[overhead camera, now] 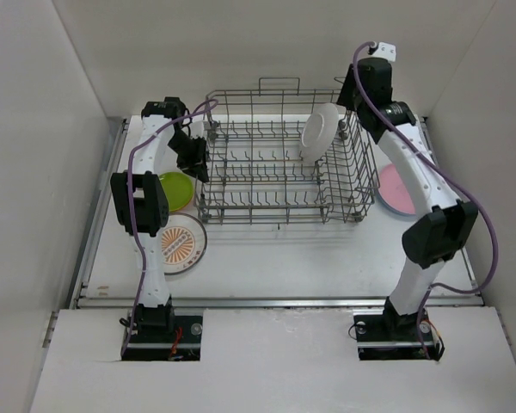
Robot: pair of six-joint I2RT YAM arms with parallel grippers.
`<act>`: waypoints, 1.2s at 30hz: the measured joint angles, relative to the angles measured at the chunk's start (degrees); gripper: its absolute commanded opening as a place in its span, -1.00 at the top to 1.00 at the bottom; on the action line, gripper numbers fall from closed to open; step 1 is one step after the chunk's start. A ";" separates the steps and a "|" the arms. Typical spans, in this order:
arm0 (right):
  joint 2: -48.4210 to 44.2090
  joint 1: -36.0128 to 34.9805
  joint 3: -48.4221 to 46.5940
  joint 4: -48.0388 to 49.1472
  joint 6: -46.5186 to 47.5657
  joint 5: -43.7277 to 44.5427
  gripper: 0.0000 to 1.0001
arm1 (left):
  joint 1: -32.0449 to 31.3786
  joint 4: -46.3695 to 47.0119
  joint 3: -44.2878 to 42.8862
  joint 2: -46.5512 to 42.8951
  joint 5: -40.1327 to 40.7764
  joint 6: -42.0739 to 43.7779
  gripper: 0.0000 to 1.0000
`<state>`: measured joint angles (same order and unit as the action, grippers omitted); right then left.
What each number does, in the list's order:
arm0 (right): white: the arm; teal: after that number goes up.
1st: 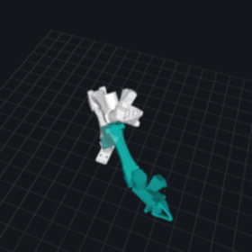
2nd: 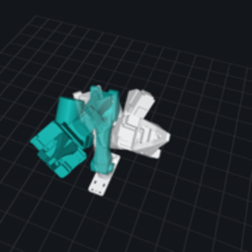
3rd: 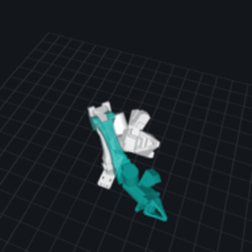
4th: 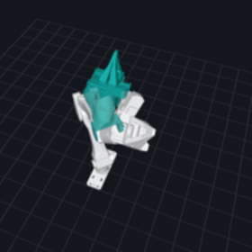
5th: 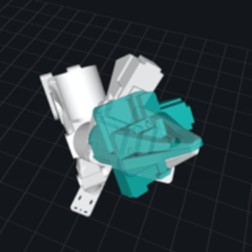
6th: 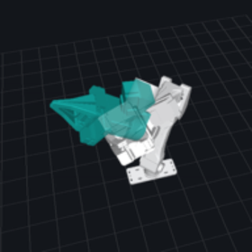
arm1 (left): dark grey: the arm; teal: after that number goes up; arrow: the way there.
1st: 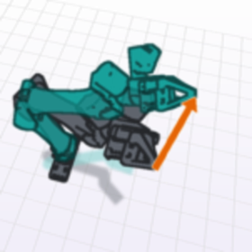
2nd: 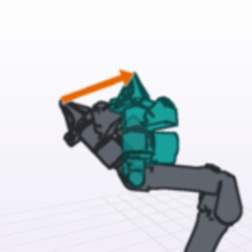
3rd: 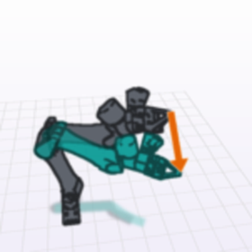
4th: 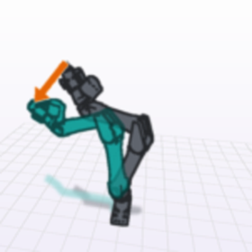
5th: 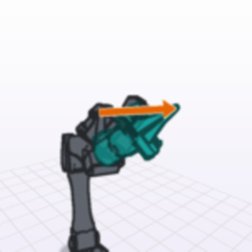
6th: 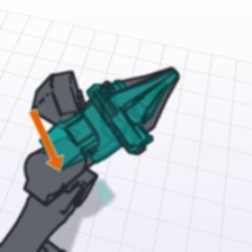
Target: Unload the plates from the dish rack
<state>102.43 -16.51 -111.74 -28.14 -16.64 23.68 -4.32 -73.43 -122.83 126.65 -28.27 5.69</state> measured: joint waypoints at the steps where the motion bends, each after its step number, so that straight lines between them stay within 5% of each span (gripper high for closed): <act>1: 1.75 0.31 -1.09 -0.28 0.00 -0.92 -0.09 | 0.00 0.00 0.00 0.00 0.00 -0.02 1.00; 4: 7.41 1.07 -4.13 -1.46 -0.76 -2.51 -0.31 | -0.04 0.00 0.00 0.00 0.07 -0.02 1.00; 5: 9.20 1.16 -4.72 -1.99 -1.16 -2.73 -0.84 | -0.04 0.00 0.00 0.00 0.07 -0.04 1.00; 11: 15.17 1.16 -4.81 -5.88 -2.21 -5.03 -0.89 | -0.13 -0.11 -0.20 -0.02 0.72 -0.17 1.00; 15: 16.52 1.11 -4.81 -6.16 -2.71 -6.16 -0.43 | -0.17 -0.11 -0.22 -0.02 0.85 -0.20 1.00; 18: 17.35 1.14 -4.92 -5.66 -3.19 -8.17 0.20 | -0.20 -0.11 -0.22 -0.02 0.90 -0.20 1.00; 19: 17.53 1.11 -5.03 -5.27 -3.39 -8.96 0.57 | -0.20 -0.09 -0.22 -0.02 0.90 -0.22 1.00; 22: 17.46 0.79 -7.37 -2.75 -5.44 -14.86 1.00 | -0.20 0.02 -0.24 -0.04 0.96 -0.24 1.00; 31: 16.24 -0.72 -7.74 -2.45 -4.74 -21.22 1.00 | -0.50 0.13 -0.24 -0.39 2.14 -0.22 0.99; 36: 11.28 -0.72 -7.28 -1.88 -3.72 -23.37 1.00 | -0.79 0.11 -0.22 -0.59 4.61 1.03 0.33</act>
<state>113.71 -17.23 -119.02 -30.02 -20.36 0.32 -5.10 -73.32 -123.04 126.06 -23.66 6.72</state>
